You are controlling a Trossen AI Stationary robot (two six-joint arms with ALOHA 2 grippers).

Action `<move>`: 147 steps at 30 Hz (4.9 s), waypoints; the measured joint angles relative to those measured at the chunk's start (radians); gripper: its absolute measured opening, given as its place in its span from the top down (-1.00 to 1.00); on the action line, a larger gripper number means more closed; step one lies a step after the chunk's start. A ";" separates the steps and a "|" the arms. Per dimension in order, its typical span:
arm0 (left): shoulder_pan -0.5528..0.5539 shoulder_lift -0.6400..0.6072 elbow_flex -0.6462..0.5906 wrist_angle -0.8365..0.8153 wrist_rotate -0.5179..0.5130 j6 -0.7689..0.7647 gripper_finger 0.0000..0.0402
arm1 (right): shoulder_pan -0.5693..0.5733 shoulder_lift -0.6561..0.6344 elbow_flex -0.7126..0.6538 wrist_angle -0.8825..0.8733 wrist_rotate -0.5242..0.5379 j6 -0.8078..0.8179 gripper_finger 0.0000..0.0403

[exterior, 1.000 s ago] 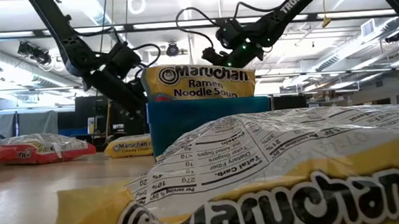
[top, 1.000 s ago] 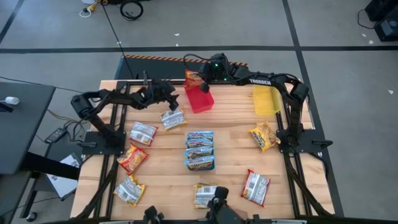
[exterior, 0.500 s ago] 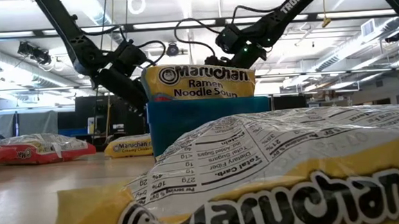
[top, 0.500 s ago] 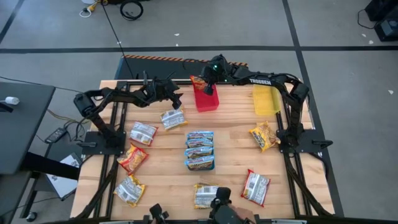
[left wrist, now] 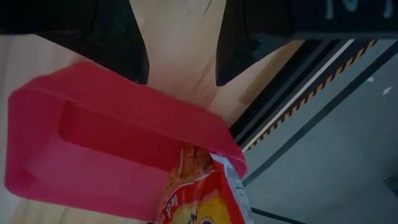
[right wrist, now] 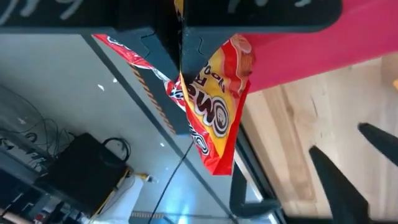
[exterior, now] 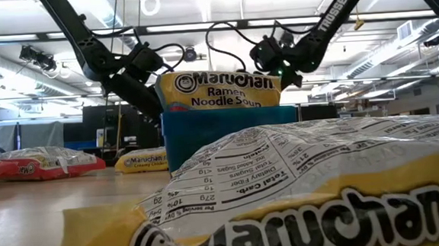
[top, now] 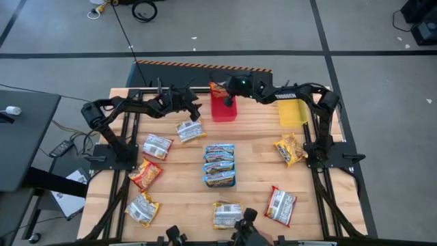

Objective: Sort Maruchan noodles
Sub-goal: Put the red noodle pack into the red bin

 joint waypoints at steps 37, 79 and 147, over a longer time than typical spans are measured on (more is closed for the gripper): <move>-0.020 -0.252 -0.001 -0.334 -0.007 -0.086 0.04 | 0.048 -0.008 0.041 -0.074 0.114 -0.112 0.25; -0.969 -0.403 -0.045 -1.483 -0.415 -0.666 0.04 | 0.447 -0.362 0.045 -0.440 0.216 -0.128 0.26; -0.672 -0.622 0.247 -0.786 0.138 0.095 0.98 | 0.547 -0.361 -0.246 0.247 -0.264 -0.315 -0.61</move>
